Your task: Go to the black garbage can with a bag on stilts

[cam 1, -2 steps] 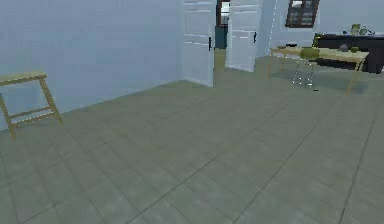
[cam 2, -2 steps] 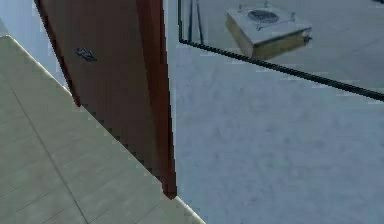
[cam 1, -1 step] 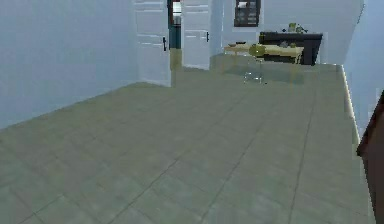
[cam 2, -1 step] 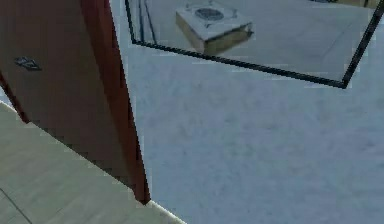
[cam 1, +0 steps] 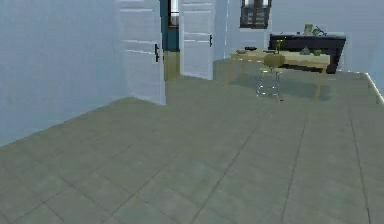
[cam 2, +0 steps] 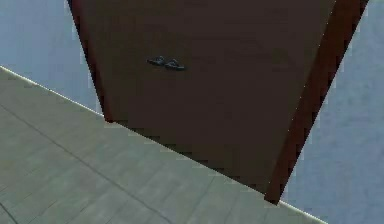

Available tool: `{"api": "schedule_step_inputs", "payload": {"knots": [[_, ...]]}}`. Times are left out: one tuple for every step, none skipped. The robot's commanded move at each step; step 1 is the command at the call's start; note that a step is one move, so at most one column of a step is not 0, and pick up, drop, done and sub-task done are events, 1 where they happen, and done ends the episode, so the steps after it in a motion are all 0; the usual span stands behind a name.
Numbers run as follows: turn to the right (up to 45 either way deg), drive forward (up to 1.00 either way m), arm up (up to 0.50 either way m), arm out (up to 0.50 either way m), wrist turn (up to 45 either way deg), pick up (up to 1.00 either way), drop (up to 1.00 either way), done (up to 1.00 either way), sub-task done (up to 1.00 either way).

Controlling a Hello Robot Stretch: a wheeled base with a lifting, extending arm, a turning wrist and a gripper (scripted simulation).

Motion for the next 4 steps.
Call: {"api": "schedule_step_inputs", "payload": {"knots": [[0.0,1.00,0.00,0.00,0.0,0.00,0.00,0.00,0.00],[0.0,1.00,0.00,0.00,0.0,0.00,0.00,0.00,0.00],[0.0,1.00,0.00,0.00,0.0,0.00,0.00,0.00,0.00],[6.0,0.00,0.00,0.00,0.0,0.00,0.00,0.00,0.00]]}}
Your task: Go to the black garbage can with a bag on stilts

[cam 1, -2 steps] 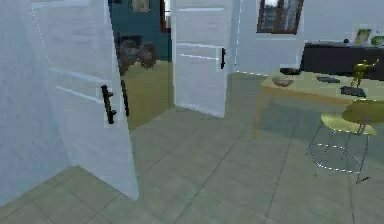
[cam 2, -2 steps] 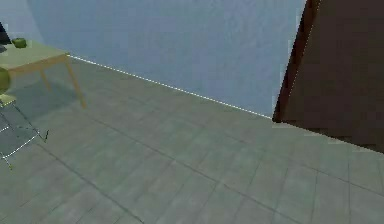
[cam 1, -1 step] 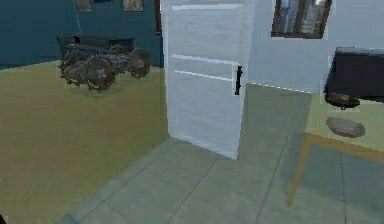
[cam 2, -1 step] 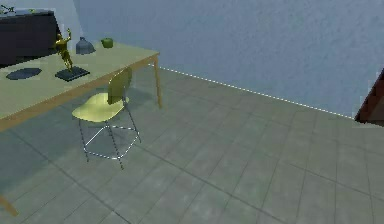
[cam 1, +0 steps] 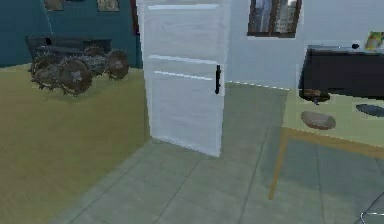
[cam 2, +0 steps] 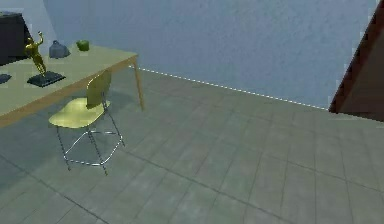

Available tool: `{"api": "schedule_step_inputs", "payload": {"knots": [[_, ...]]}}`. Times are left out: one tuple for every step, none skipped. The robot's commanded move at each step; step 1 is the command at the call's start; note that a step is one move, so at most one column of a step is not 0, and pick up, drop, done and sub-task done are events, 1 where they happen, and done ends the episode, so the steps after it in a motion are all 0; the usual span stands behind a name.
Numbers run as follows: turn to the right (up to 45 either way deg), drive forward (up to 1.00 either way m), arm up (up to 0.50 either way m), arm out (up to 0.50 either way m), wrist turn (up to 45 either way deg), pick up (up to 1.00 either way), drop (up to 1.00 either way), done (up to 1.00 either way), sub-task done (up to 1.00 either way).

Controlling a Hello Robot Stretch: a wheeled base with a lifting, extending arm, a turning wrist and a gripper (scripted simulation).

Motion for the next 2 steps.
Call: {"api": "schedule_step_inputs", "payload": {"knots": [[0.0,0.50,0.00,0.00,0.0,0.00,0.00,0.00,0.00],[-9.0,0.00,0.00,0.00,0.0,0.00,0.00,0.00,0.00]]}}
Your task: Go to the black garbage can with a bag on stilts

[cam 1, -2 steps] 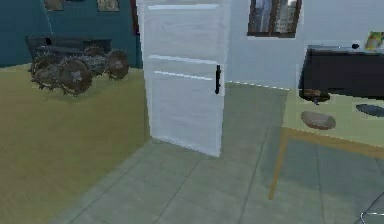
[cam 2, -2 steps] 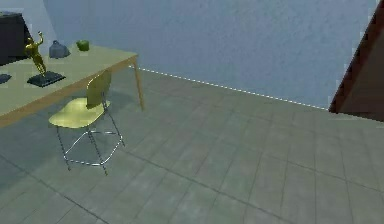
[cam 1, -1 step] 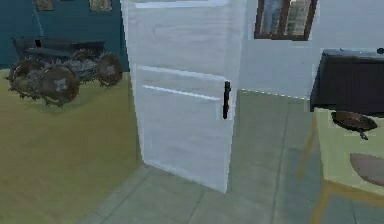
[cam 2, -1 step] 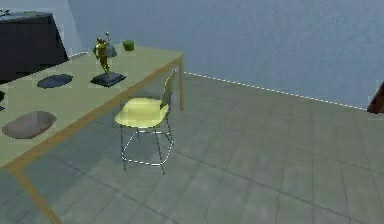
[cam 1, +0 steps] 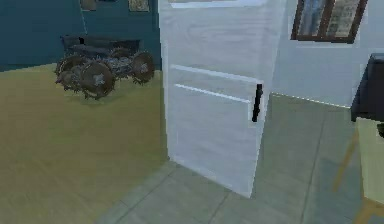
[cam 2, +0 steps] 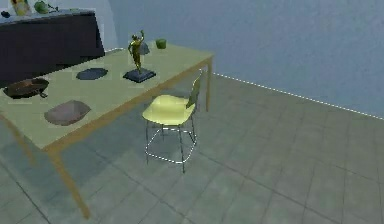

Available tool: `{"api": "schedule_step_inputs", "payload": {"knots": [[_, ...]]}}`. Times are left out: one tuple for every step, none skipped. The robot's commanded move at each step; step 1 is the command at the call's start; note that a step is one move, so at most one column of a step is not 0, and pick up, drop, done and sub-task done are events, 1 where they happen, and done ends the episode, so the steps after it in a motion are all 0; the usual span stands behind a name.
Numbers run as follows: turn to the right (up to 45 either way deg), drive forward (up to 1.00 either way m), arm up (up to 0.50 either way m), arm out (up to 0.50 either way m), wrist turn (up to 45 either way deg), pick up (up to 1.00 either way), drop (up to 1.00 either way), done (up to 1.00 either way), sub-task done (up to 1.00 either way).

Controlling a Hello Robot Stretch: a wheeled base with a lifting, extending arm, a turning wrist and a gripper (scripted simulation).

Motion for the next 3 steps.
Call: {"api": "schedule_step_inputs", "payload": {"knots": [[0.0,0.25,0.00,0.00,0.0,0.00,0.00,0.00,0.00],[-45.0,0.00,0.00,0.00,0.0,0.00,0.00,0.00,0.00],[-6.0,0.00,0.00,0.00,0.0,0.00,0.00,0.00,0.00]]}}
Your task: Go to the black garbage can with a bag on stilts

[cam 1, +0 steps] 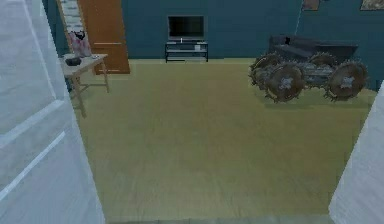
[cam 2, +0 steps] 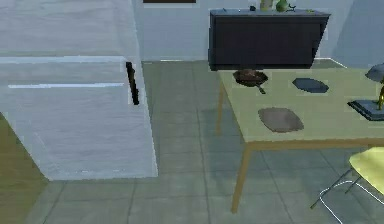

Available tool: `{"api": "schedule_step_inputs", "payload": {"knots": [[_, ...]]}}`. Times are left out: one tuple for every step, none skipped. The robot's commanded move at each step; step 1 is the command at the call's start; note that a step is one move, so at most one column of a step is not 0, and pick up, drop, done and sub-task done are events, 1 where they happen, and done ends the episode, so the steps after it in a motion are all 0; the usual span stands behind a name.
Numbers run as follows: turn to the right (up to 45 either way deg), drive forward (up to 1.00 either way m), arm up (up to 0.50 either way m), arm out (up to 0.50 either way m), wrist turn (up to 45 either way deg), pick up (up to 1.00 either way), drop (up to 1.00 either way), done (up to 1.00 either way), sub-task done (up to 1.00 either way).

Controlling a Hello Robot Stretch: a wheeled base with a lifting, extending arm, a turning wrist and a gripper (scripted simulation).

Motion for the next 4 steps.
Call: {"api": "schedule_step_inputs", "payload": {"knots": [[0.0,1.00,0.00,0.00,0.0,0.00,0.00,0.00,0.00],[-6.0,0.00,0.00,0.00,0.0,0.00,0.00,0.00,0.00],[0.0,0.35,0.00,0.00,0.0,0.00,0.00,0.00,0.00],[-12.0,0.00,0.00,0.00,0.0,0.00,0.00,0.00,0.00]]}}
